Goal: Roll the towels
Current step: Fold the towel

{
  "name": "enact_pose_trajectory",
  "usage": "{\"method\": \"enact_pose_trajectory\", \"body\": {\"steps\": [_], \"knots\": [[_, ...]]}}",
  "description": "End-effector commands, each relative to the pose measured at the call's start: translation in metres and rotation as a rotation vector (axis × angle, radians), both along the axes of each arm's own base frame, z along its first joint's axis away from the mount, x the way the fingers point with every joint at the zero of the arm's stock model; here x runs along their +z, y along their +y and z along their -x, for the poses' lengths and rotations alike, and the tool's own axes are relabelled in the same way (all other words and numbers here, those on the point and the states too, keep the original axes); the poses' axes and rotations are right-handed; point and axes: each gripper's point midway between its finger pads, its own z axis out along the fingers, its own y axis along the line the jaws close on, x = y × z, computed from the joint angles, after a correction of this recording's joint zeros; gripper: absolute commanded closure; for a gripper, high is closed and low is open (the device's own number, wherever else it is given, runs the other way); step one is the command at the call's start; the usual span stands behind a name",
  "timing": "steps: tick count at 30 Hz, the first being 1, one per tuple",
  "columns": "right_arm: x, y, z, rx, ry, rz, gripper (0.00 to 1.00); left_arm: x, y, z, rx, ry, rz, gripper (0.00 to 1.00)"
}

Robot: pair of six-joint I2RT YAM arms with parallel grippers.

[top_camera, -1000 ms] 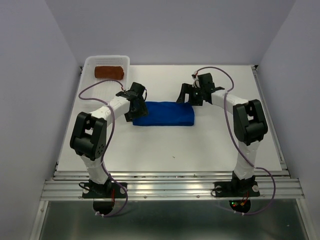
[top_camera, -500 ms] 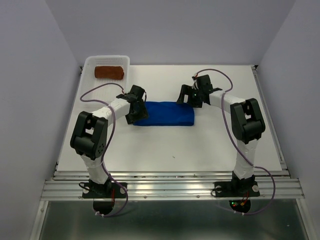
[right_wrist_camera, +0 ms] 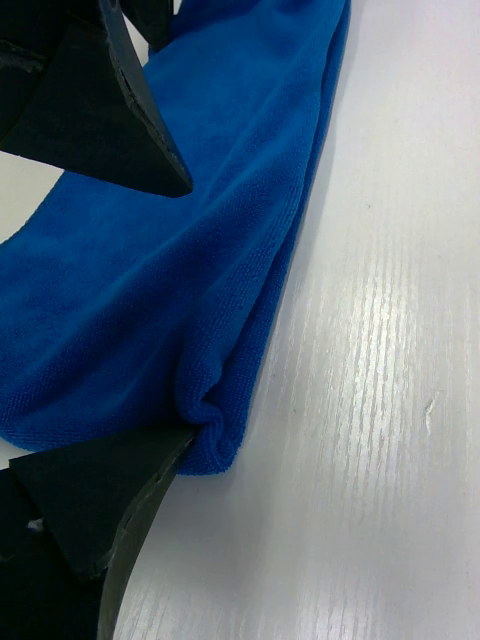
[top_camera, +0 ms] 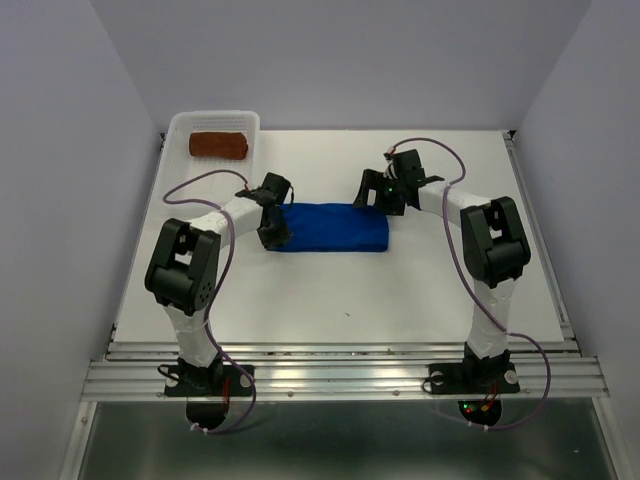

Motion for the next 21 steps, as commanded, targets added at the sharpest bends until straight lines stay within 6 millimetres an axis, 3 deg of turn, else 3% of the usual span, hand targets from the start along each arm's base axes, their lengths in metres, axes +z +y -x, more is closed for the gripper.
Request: {"method": "enact_pose_trajectory", "body": {"steps": [1,2,4,21], "knots": [[0.001,-0.007,0.000,-0.018,0.007,0.039,0.00,0.006,0.004,-0.005,0.019,-0.017,-0.003,0.69],[0.002,-0.007,0.001,-0.017,0.007,0.040,0.00,0.007,0.003,-0.004,0.018,-0.018,0.002,0.74],[0.003,-0.007,0.000,-0.017,0.005,0.039,0.00,0.010,0.002,-0.003,0.015,-0.018,0.014,0.75],[-0.002,-0.011,0.001,-0.018,0.020,0.070,0.00,0.037,-0.002,0.000,-0.012,-0.028,0.045,0.75]]}}
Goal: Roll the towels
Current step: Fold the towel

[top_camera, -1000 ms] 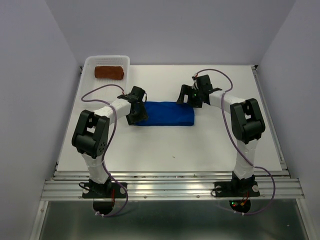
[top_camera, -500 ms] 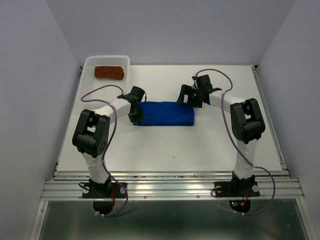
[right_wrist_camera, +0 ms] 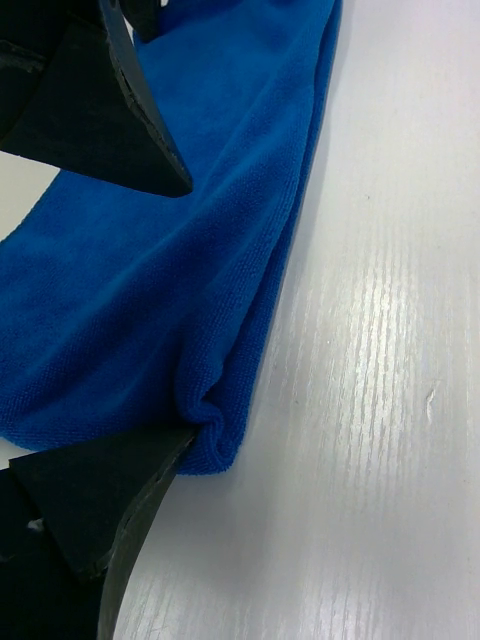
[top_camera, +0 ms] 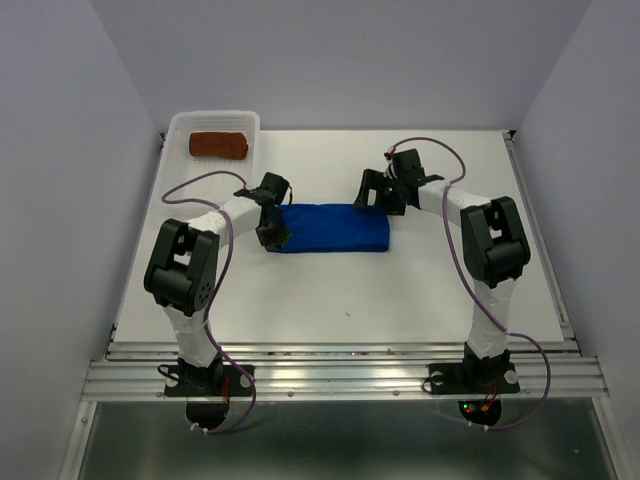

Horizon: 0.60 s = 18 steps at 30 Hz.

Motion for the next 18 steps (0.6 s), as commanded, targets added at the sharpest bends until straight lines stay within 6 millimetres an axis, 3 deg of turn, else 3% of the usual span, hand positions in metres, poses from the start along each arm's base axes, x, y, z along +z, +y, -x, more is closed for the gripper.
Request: {"method": "enact_pose_trajectory", "body": {"steps": [1,7,11,18], "knots": [[-0.0025,-0.0085,0.0006,-0.010,0.013,0.053,0.00,0.0391,-0.0065,-0.0070,-0.021,-0.066,0.053,0.75],[-0.0036,-0.0091,0.0020,-0.007,0.018,0.057,0.00,0.0475,-0.0110,-0.0093,-0.036,-0.079,0.076,0.71],[-0.0039,-0.0094,0.0022,-0.008,0.019,0.058,0.00,0.0447,-0.0105,-0.0080,-0.036,-0.071,0.072,0.67],[-0.0032,-0.0093,0.0017,-0.007,0.020,0.060,0.00,0.0381,-0.0089,-0.0060,-0.037,-0.054,0.064,0.69]]}}
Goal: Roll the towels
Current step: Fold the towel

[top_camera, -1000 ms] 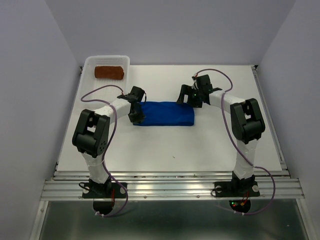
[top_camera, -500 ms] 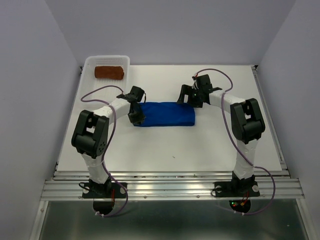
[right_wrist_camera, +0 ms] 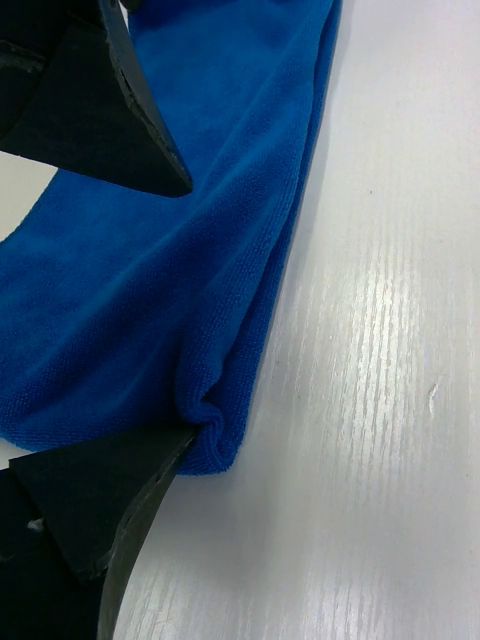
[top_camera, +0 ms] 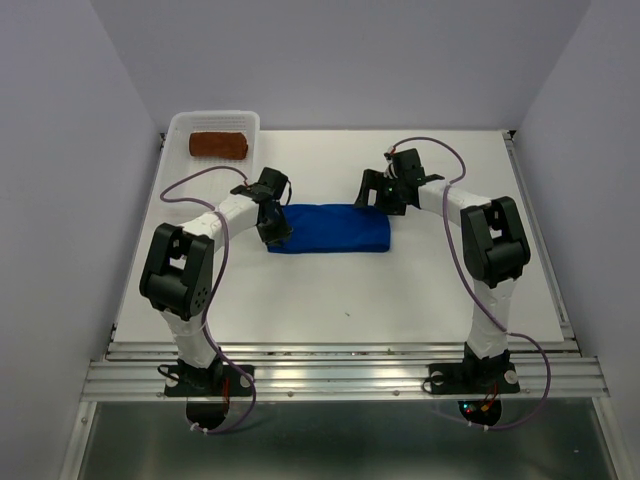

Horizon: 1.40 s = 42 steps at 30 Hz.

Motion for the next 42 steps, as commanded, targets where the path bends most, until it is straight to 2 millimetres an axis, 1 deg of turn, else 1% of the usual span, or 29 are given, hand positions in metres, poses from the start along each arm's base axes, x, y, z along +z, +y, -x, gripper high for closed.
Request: {"method": "enact_pose_trajectory", "body": {"steps": [1,2,3,4,7,10,13,14,18,21,24,25,28,29,32,34,35,37,38,41,42], "knots": [[-0.004,-0.008,0.002,-0.009,0.020,0.049,0.00,0.016,0.001,-0.005,-0.005,-0.032,0.010,0.77],[-0.005,-0.008,0.002,-0.009,0.021,0.050,0.00,0.017,0.000,-0.006,-0.007,-0.035,0.011,0.85],[-0.005,-0.008,0.002,-0.009,0.023,0.050,0.00,0.015,0.001,-0.006,-0.002,-0.029,0.009,0.95],[-0.005,-0.008,0.002,-0.011,0.023,0.050,0.00,0.014,0.002,-0.007,0.002,-0.027,0.004,1.00],[-0.002,-0.008,0.003,-0.008,0.019,0.048,0.00,0.014,0.001,-0.010,0.000,-0.042,0.007,1.00],[0.001,-0.009,0.003,-0.010,0.014,0.051,0.00,0.021,0.002,-0.013,0.010,-0.069,0.009,1.00],[0.006,-0.010,0.001,-0.015,0.002,0.057,0.00,0.043,0.006,-0.021,0.033,-0.156,0.016,1.00],[0.007,-0.009,0.001,-0.012,0.001,0.051,0.00,0.052,0.007,-0.021,0.038,-0.187,0.022,1.00],[0.020,-0.006,0.001,0.005,-0.021,0.032,0.00,0.068,0.009,-0.022,0.037,-0.233,0.025,1.00],[0.034,-0.004,0.001,0.016,-0.048,0.017,0.00,0.074,0.013,-0.021,0.049,-0.242,0.018,1.00],[0.042,-0.005,0.000,0.016,-0.068,0.020,0.00,0.074,0.021,-0.017,0.075,-0.239,-0.014,1.00],[0.041,-0.005,0.000,0.018,-0.068,0.023,0.00,0.073,0.026,-0.017,0.084,-0.238,-0.024,1.00],[0.036,-0.004,0.001,0.025,-0.056,0.021,0.00,0.063,0.032,-0.013,0.095,-0.210,-0.056,1.00],[0.034,-0.003,0.002,0.030,-0.050,0.019,0.00,0.056,0.038,-0.011,0.106,-0.196,-0.082,1.00],[0.026,-0.003,0.004,0.040,-0.031,0.025,0.00,0.042,0.046,-0.005,0.119,-0.165,-0.105,1.00],[0.021,-0.004,0.005,0.041,-0.020,0.030,0.00,0.019,0.053,0.005,0.123,-0.106,-0.127,1.00],[0.021,-0.004,0.005,0.041,-0.021,0.032,0.00,0.014,0.055,0.005,0.126,-0.093,-0.133,1.00],[0.020,-0.005,0.004,0.039,-0.022,0.041,0.00,0.004,0.058,0.009,0.132,-0.057,-0.153,1.00],[0.018,-0.005,0.004,0.042,-0.013,0.043,0.00,-0.005,0.059,0.011,0.133,-0.024,-0.165,1.00],[0.021,-0.004,0.004,0.055,-0.016,0.042,0.00,-0.020,0.057,0.016,0.122,0.049,-0.176,1.00],[0.023,-0.004,0.004,0.056,-0.020,0.043,0.00,-0.023,0.057,0.017,0.125,0.062,-0.180,0.88]]}}
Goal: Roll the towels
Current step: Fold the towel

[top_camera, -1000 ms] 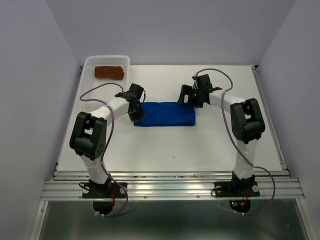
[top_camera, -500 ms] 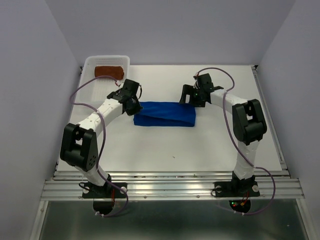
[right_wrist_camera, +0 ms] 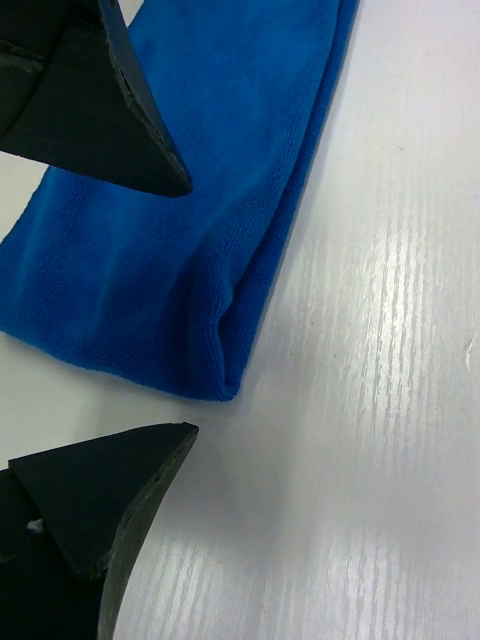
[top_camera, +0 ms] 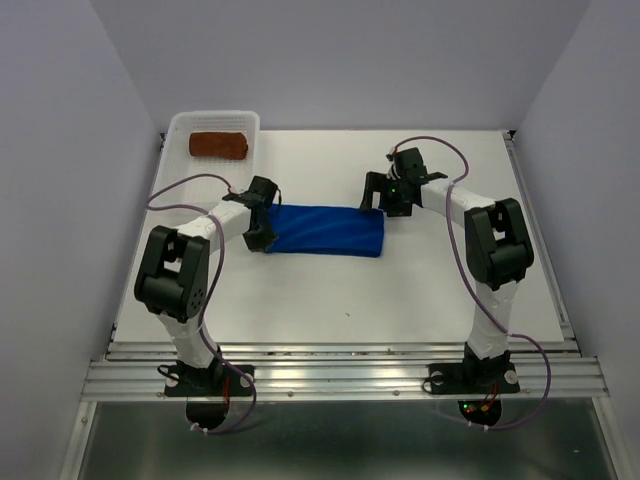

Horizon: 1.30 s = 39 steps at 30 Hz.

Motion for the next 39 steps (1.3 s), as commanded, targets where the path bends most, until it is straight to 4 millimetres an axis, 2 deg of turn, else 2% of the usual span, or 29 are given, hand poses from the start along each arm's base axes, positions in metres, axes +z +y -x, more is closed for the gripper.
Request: {"method": "enact_pose_trajectory", "body": {"steps": [1,2,3,4,5,8,11,12,13,15,16,17,18,22,23,26,29,31,32,33,37,39], "knots": [[0.021,0.003,-0.011,0.025,-0.053,-0.003,0.00,-0.012,0.007,0.011,0.017,0.089,-0.040,0.88],[0.025,0.004,-0.010,0.037,-0.063,-0.007,0.00,-0.009,0.005,0.010,0.013,0.081,-0.026,0.69],[0.029,0.005,-0.010,0.048,-0.071,-0.013,0.00,-0.006,0.002,0.009,0.011,0.069,-0.014,0.58],[0.033,0.008,-0.008,0.064,-0.076,-0.026,0.00,0.005,0.001,0.004,0.015,0.038,-0.004,0.54],[0.037,0.008,-0.008,0.066,-0.084,-0.026,0.00,0.005,0.002,0.005,0.017,0.040,-0.008,0.52],[0.057,0.011,-0.004,0.090,-0.118,-0.050,0.00,0.040,0.001,-0.009,0.032,-0.040,-0.005,0.49],[0.077,0.012,0.001,0.108,-0.155,-0.070,0.00,0.063,-0.004,-0.014,0.021,-0.082,0.010,0.45],[0.079,0.014,0.005,0.123,-0.152,-0.087,0.00,0.076,-0.007,-0.019,0.015,-0.114,0.022,0.45],[0.087,0.020,0.010,0.137,-0.167,-0.099,0.00,0.080,-0.007,-0.019,0.015,-0.116,0.019,0.42],[0.091,0.027,0.016,0.159,-0.173,-0.115,0.00,0.093,-0.010,-0.027,0.015,-0.148,0.023,0.40],[0.091,0.034,0.022,0.179,-0.171,-0.136,0.00,0.097,-0.014,-0.034,0.010,-0.168,0.035,0.40],[0.088,0.034,0.024,0.176,-0.160,-0.136,0.00,0.098,-0.017,-0.036,-0.001,-0.179,0.047,0.40],[0.090,0.044,0.030,0.210,-0.162,-0.167,0.00,0.097,-0.021,-0.043,-0.009,-0.181,0.054,0.40],[0.075,0.051,0.035,0.223,-0.121,-0.185,0.00,0.083,-0.037,-0.070,-0.043,-0.173,0.071,0.40],[0.070,0.052,0.037,0.229,-0.111,-0.191,0.00,0.074,-0.043,-0.079,-0.060,-0.161,0.073,0.41],[0.052,0.062,0.045,0.254,-0.072,-0.198,0.00,0.057,-0.046,-0.094,-0.044,-0.143,0.051,0.43],[0.031,0.064,0.052,0.248,-0.001,-0.213,0.00,0.046,-0.048,-0.105,-0.035,-0.133,0.044,0.43],[0.013,0.058,0.060,0.222,0.041,-0.189,0.00,0.035,-0.054,-0.114,-0.044,-0.138,0.051,0.43],[0.008,0.054,0.063,0.208,0.054,-0.175,0.00,0.021,-0.052,-0.115,-0.041,-0.112,0.042,0.43],[-0.004,0.046,0.069,0.181,0.075,-0.142,0.00,0.020,-0.048,-0.120,-0.027,-0.109,0.015,0.44],[-0.018,0.033,0.086,0.150,0.114,-0.098,0.00,0.001,-0.039,-0.134,0.008,-0.074,-0.061,0.46],[-0.029,0.024,0.101,0.133,0.150,-0.080,0.00,-0.009,-0.035,-0.142,0.015,-0.063,-0.076,0.48]]}}
